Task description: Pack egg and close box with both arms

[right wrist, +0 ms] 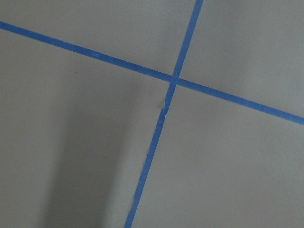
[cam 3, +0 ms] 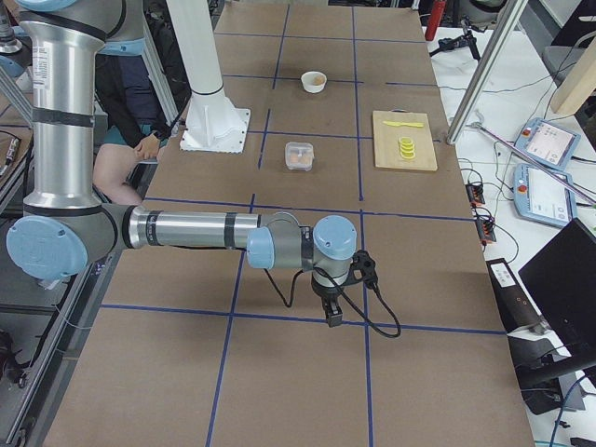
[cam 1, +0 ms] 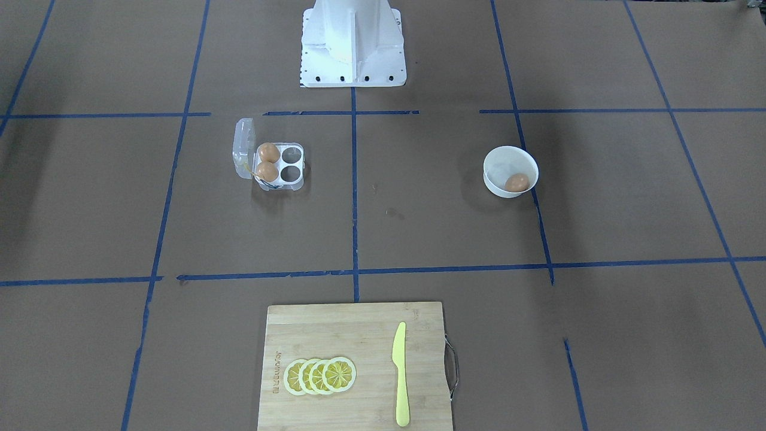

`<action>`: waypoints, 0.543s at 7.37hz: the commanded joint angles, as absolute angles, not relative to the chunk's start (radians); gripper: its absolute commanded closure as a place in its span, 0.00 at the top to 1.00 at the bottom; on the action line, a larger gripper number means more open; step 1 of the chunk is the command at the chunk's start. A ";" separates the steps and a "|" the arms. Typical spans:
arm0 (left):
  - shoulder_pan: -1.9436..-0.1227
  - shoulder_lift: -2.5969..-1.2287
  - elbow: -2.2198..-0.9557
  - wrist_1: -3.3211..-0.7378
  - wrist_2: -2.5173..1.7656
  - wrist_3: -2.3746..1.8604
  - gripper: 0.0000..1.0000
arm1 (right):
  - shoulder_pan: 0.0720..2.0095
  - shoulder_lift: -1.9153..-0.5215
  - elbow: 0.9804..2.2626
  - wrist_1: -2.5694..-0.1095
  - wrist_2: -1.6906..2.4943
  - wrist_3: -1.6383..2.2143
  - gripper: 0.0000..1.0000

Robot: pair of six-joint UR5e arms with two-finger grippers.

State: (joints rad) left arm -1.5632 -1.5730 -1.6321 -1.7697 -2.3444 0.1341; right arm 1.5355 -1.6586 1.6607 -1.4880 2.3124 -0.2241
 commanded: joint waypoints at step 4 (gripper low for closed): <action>-1.562 -1.601 -1.542 -2.278 -2.364 0.130 1.00 | 1.534 -1.617 1.658 -1.388 2.319 -0.066 1.00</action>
